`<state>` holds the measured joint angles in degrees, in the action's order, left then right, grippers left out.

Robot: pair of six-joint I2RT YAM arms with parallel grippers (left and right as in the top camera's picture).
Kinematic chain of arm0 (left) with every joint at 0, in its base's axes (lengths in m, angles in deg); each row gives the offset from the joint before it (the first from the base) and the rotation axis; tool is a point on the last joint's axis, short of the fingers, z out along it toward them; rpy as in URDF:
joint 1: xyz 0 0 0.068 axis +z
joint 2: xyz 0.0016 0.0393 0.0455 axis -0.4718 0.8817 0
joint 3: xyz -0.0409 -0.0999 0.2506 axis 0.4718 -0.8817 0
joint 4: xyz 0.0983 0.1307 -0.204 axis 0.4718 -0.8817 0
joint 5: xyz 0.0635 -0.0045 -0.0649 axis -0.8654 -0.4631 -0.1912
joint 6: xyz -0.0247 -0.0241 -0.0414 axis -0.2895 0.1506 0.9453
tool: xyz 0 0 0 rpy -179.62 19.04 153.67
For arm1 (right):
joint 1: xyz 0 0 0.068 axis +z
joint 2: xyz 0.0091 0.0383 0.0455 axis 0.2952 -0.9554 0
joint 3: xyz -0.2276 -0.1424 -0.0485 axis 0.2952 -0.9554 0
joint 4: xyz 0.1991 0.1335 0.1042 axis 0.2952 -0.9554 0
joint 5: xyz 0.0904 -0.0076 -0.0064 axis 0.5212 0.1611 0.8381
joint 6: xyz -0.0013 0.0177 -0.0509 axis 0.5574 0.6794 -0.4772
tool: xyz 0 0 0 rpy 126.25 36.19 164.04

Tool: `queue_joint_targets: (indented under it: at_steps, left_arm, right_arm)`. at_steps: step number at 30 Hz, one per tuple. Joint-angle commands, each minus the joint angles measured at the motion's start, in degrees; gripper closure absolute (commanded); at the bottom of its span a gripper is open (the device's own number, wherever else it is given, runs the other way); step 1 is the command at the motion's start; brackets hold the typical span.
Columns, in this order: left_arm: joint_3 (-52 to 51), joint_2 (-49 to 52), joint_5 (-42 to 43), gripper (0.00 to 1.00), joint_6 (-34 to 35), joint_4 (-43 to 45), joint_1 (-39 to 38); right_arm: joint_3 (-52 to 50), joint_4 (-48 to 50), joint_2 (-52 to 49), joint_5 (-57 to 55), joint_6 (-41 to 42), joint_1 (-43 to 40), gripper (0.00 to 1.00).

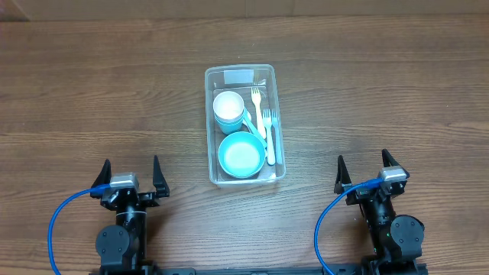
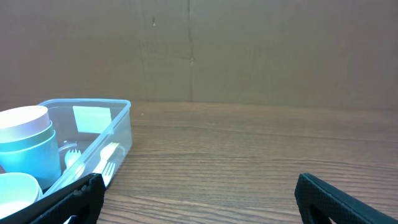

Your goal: Pack container

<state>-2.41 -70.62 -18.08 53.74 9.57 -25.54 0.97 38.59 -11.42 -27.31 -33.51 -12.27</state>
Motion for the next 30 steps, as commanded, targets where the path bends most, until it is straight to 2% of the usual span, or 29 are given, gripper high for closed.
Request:
queue_joint_targets:
  at_steps: [1,10,30]
  left_arm:
    - [-1.2,-0.8,-1.8,0.0,5.0,0.2,0.0]
    - [-1.2,-0.8,-2.1,0.0,7.1,0.2,0.0]
    - [-1.2,-0.7,-2.0,0.0,7.0,-2.4,0.0]
  right_arm:
    - [-0.6,0.5,0.6,0.4,-0.2,-0.2,0.0]
    - [-0.6,0.5,0.6,0.4,-0.2,-0.2,0.0]
    - [-0.6,0.5,0.6,0.4,-0.2,-0.2,0.0]
